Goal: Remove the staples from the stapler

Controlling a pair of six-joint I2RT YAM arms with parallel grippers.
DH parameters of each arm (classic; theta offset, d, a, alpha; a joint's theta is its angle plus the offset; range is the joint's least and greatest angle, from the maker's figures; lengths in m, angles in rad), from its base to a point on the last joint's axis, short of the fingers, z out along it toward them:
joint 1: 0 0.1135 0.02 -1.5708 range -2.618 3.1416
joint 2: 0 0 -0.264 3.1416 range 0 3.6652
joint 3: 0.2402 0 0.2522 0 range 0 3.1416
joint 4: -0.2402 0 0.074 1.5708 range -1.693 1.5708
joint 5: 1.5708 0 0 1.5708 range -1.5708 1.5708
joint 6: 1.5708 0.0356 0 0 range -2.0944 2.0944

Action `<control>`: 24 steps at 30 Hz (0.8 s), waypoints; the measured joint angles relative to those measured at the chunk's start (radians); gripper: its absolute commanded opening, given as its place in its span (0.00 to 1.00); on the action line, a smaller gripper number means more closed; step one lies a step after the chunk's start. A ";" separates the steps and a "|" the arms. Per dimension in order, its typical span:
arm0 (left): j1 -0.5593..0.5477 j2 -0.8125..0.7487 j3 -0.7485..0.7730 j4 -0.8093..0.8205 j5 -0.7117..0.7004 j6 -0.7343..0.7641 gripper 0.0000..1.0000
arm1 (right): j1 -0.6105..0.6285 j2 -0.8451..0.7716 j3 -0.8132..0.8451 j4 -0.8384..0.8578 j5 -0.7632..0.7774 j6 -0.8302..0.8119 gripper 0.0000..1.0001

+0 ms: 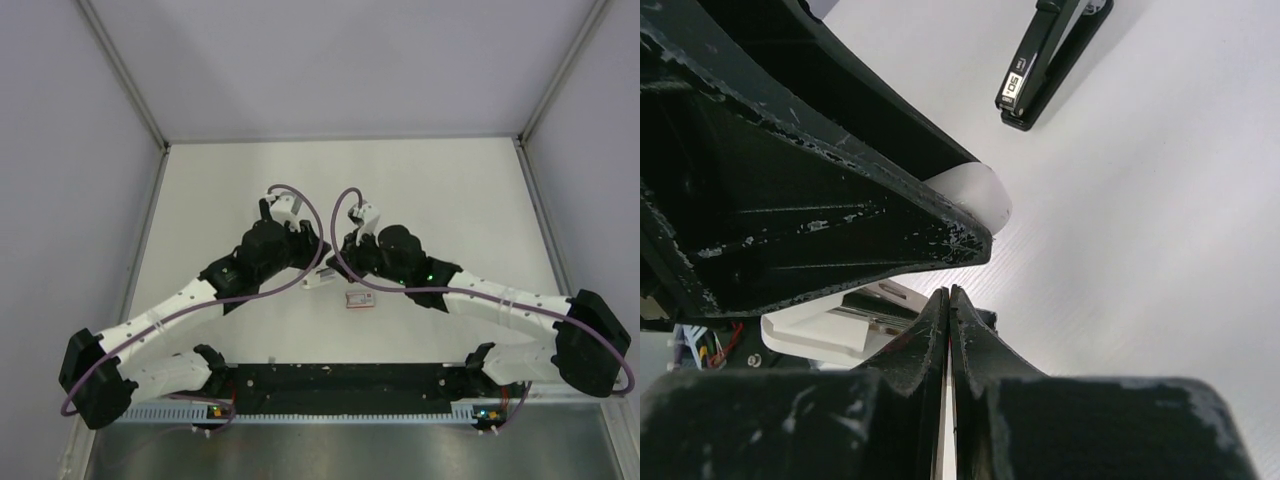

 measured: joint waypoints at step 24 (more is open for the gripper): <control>0.018 0.000 0.000 0.057 -0.068 -0.021 0.00 | 0.010 0.009 -0.064 0.053 -0.043 0.051 0.00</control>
